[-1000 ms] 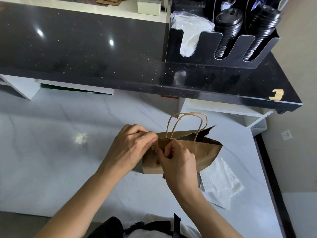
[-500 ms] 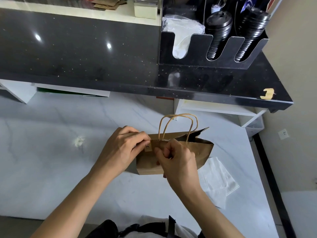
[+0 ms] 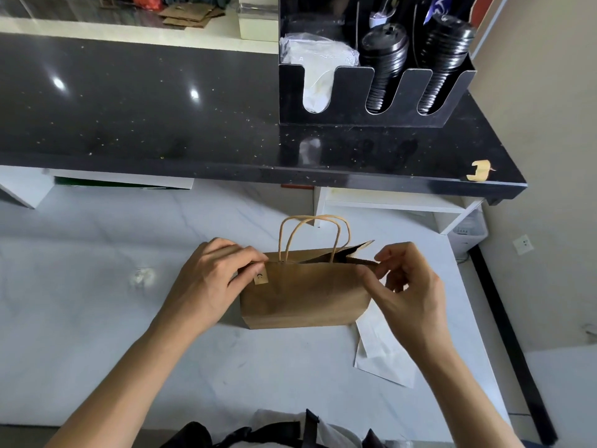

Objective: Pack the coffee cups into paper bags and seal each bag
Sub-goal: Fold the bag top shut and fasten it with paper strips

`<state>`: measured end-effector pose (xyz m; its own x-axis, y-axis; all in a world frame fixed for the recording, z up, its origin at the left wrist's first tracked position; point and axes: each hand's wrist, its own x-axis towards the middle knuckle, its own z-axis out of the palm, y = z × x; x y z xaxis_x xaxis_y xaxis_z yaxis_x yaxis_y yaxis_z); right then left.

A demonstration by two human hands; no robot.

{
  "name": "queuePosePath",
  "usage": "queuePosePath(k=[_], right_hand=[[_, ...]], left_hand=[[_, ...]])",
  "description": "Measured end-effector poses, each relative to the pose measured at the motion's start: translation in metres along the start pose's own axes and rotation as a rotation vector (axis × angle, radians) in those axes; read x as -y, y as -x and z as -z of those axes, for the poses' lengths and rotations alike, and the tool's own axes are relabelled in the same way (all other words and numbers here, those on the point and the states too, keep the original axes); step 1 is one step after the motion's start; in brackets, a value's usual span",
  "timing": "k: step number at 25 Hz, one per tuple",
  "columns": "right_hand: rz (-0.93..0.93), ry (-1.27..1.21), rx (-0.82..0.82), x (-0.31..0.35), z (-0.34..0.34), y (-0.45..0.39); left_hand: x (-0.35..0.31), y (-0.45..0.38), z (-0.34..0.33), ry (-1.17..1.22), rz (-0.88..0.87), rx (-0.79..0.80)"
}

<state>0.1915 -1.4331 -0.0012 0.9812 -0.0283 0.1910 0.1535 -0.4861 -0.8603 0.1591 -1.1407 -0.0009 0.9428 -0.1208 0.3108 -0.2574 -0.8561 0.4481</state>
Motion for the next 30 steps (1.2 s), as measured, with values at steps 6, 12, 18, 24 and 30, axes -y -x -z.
queuePosePath(k=[6,12,18,24,30], right_hand=[[0.008,0.059,0.055,-0.011,0.005,-0.003],[0.079,0.047,0.257,-0.019,0.010,-0.011],[0.119,0.021,0.294,-0.024,0.007,-0.022],[0.113,-0.003,0.242,-0.033,0.007,-0.025],[0.135,-0.054,0.207,-0.038,0.007,-0.025]], left_hand=[[-0.019,-0.003,0.003,-0.116,-0.039,-0.197],[-0.062,-0.007,0.008,-0.018,-0.188,-0.183],[-0.103,0.000,-0.011,-0.026,-0.230,-0.185],[-0.110,-0.004,-0.026,-0.020,-0.151,-0.077],[-0.108,-0.021,-0.039,-0.018,0.040,-0.010]])
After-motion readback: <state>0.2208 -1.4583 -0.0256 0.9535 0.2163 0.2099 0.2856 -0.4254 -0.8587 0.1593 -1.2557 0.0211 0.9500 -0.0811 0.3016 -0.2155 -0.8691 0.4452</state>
